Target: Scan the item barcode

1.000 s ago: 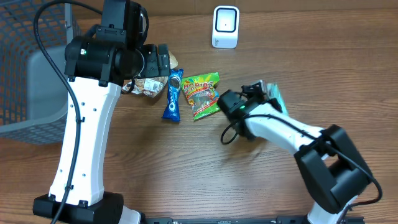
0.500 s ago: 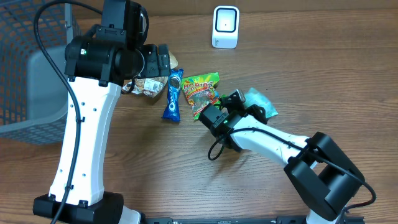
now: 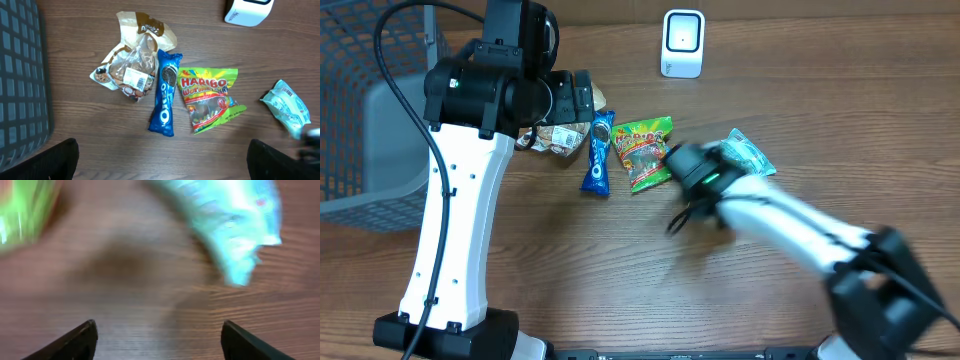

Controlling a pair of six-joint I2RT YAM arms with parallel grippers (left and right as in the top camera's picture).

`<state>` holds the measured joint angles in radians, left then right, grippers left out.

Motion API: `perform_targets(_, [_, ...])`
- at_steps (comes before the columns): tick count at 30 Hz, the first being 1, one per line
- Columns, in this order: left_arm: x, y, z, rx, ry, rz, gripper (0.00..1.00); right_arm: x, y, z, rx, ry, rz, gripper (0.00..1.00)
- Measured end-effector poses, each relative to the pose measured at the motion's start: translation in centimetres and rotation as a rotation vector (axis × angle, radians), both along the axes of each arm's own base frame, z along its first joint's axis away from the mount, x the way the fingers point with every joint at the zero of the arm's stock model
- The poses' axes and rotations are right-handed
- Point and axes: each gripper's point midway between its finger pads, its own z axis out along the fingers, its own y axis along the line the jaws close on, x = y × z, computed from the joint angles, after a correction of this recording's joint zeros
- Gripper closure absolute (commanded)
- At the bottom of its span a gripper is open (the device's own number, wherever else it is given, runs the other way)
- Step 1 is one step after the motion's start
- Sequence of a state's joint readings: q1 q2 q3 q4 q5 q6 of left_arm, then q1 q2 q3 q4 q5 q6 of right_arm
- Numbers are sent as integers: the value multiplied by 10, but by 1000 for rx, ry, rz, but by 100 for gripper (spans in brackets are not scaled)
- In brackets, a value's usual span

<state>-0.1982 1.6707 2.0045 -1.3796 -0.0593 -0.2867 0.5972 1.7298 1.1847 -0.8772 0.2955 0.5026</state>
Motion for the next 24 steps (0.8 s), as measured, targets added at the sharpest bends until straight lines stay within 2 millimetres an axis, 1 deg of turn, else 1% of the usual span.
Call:
perform_targets(1, [0, 0, 0, 0, 0, 0, 2, 9, -9, 8, 86, 1, -65, 21])
perform_targets(3, [0, 0, 0, 0, -2, 0, 2, 34, -29, 21, 274, -11, -194, 29])
perform_targets(4, [1, 0, 0, 0, -3, 0, 2, 44, -37, 24, 339, -20, -232, 34])
perform_targets(5, [1, 0, 0, -1, -3, 0, 2, 54, -47, 26, 413, -30, -281, 35])
perform_targets(6, [1, 0, 0, -1, -4, 0, 2, 61, -55, 26, 470, -35, -319, 35])
perform_targets(7, [1, 0, 0, -1, -3, 0, 2, 63, -63, 22, 526, -27, -360, 35])
perform_targets(8, [1, 0, 0, -1, -3, 0, 2, 63, -67, 19, 556, -20, -387, 35])
perform_targets(10, [1, 0, 0, -1, -4, 0, 2, 57, -72, 7, 614, 20, -453, 34])
perform_targets(12, [1, 0, 1, -1, -4, 0, 2, 47, -73, -6, 656, 65, -523, 30])
perform_targets(15, [1, 0, 1, -1, -4, 0, 2, 36, -71, -23, 711, 108, -625, 30])
perform_targets(21, [2, 0, 1, -2, -11, 0, 2, 39, -60, -39, 861, 78, -726, 30])
perform_targets(24, [3, -1, 2, -3, -13, 0, 3, 38, -60, -45, 880, 60, -750, 30])
